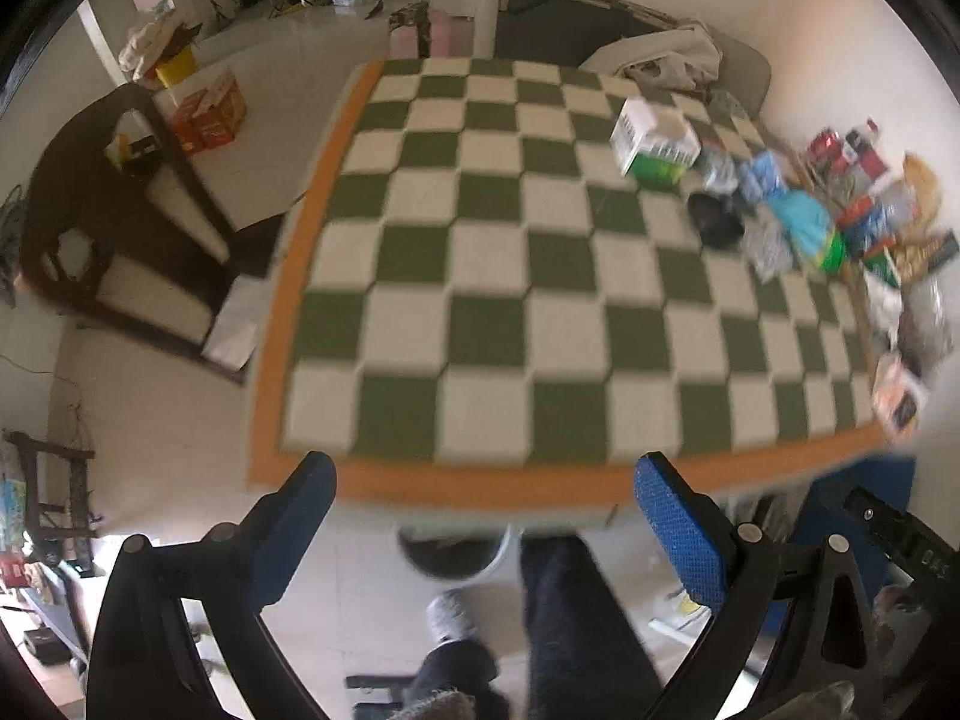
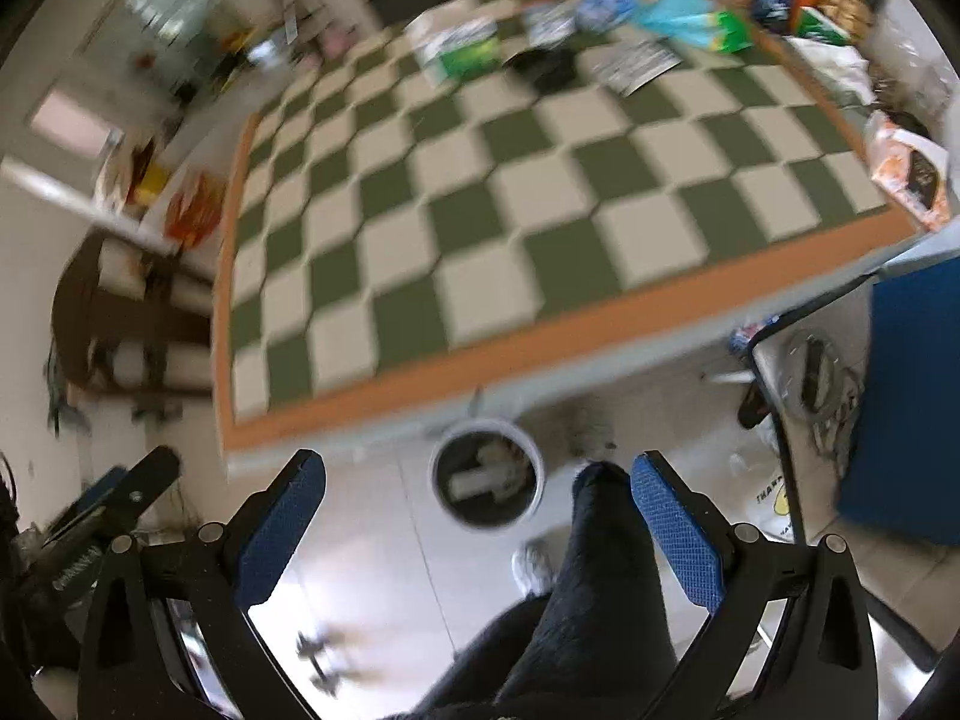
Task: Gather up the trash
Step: 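Move both tools back from the bin to the table, then grasp the white box with the left tool while the right tool grasps the blue-green bag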
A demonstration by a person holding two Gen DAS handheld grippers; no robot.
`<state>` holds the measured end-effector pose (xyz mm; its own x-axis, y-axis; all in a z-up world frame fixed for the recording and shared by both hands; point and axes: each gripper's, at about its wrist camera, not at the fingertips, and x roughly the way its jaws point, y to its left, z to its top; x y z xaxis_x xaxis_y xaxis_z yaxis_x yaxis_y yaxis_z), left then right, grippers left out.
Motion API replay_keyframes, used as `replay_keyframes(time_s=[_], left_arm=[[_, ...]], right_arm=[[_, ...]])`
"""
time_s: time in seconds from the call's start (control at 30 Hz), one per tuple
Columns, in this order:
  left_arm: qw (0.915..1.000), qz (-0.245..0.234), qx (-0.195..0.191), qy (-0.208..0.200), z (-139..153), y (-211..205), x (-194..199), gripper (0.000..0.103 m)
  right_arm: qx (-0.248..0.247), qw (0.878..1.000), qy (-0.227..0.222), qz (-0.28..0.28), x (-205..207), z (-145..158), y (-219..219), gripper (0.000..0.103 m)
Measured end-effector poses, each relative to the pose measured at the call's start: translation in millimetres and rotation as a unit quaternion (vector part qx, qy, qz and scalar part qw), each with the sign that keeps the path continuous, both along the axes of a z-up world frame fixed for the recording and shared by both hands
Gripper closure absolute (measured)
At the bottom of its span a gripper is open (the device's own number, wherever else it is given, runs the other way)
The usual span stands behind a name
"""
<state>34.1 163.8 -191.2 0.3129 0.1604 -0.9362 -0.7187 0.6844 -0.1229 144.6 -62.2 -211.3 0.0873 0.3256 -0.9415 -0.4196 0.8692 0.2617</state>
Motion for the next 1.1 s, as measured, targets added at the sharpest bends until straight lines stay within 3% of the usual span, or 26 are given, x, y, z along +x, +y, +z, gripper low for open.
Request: replay_keyframes(time_s=[0.17,0.33,0.53,0.7,0.9,0.93,0.97,1.0,1.03,1.07,1.1], left_arm=[[0.9994,0.009,-0.034,-0.003,0,39,117,0.001],[0.9966,0.011,-0.081,0.011,-23,74,250,0.001],[0.9946,0.004,-0.091,0.049,-57,103,347,0.001],[0.9899,-0.002,-0.112,0.087,-92,116,386,0.001],[0.9848,-0.019,-0.126,0.117,-121,118,404,0.003],[0.9849,-0.021,-0.124,0.119,-123,117,404,0.004],[0.9860,-0.023,-0.117,0.116,-123,117,404,0.013],[0.9870,-0.024,-0.110,0.115,-122,117,403,0.018],[0.9880,-0.026,-0.105,0.111,-120,117,402,0.018],[0.9890,-0.028,-0.099,0.106,-117,116,400,0.018],[0.9897,-0.031,-0.093,0.104,-114,116,398,0.018]], right_arm=[[-0.001,0.997,0.010,-0.073,136,-14,-6,0.000],[-0.003,0.985,0.033,-0.169,280,-37,-18,0.000],[-0.017,0.966,0.034,-0.256,417,-62,-37,0.000],[-0.020,0.953,0.056,-0.298,490,-98,-44,0.000],[-0.024,0.945,0.085,-0.316,537,-151,-35,0.000],[-0.019,0.944,0.088,-0.316,540,-157,-33,0.004],[-0.012,0.945,0.087,-0.315,542,-161,-31,0.016],[-0.003,0.946,0.084,-0.313,541,-163,-29,0.019],[0.001,0.947,0.078,-0.313,541,-163,-27,0.022],[0.007,0.948,0.067,-0.311,539,-162,-25,0.034],[0.014,0.949,0.056,-0.310,538,-159,-24,0.038]])
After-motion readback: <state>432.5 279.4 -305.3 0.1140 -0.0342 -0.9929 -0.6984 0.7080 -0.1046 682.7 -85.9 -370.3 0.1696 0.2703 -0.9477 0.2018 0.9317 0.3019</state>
